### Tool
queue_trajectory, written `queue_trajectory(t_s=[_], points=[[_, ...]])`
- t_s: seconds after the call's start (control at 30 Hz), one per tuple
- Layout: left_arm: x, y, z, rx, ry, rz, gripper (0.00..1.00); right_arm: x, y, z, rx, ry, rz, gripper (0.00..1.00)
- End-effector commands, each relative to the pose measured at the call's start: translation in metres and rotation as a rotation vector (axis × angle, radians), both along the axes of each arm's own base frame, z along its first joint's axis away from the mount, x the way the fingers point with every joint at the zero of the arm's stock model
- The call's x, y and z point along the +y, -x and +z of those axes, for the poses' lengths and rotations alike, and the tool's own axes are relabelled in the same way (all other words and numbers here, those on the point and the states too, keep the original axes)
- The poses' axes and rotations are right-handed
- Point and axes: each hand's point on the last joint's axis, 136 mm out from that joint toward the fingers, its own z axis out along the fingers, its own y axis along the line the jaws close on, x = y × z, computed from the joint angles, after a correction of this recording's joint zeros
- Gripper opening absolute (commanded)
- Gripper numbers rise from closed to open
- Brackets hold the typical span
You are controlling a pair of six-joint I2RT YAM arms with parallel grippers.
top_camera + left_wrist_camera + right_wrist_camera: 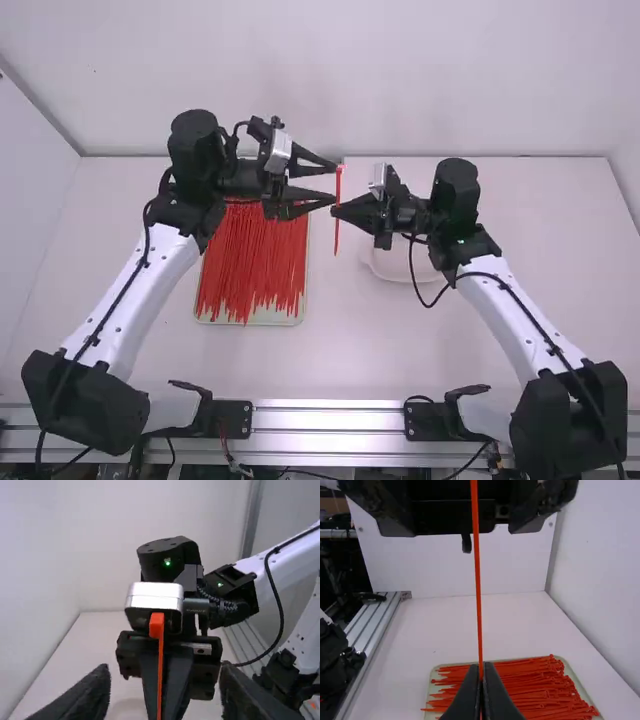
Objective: Fasten the cable tie
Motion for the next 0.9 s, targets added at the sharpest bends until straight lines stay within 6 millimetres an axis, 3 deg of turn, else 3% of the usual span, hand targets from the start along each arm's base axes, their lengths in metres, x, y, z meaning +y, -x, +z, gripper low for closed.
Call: queue_trajectory(t_s=[0.0, 0.27, 0.47, 0.57, 0.63, 0.87], points=[[-0.001, 0.008, 0.011, -0.031, 0.01, -0.032, 0.47, 0.002, 0.003, 0.014, -0.02, -0.013, 0.019, 0.0], [-0.005, 0.01, 0.021, 0.0, 0.029, -0.043, 0.28, 0.0, 0.009, 0.017, -0.014, -0.024, 0.058, 0.0], [-0.012, 0.017, 0.02, -0.009, 0.029, -0.069, 0.26, 0.001, 0.009, 0.017, -0.015, -0.024, 0.059, 0.0], [-0.016, 0.011, 0.02, 0.013, 0.03, -0.03, 0.07, 0.001, 0.009, 0.017, -0.013, -0.024, 0.059, 0.0], [-0.015, 0.01, 0.02, 0.021, 0.03, -0.027, 0.02, 0.001, 0.009, 0.017, -0.011, -0.024, 0.06, 0.0], [-0.014, 0.011, 0.02, 0.022, 0.03, -0.03, 0.02, 0.0, 0.012, 0.021, -0.025, -0.028, 0.062, 0.0]])
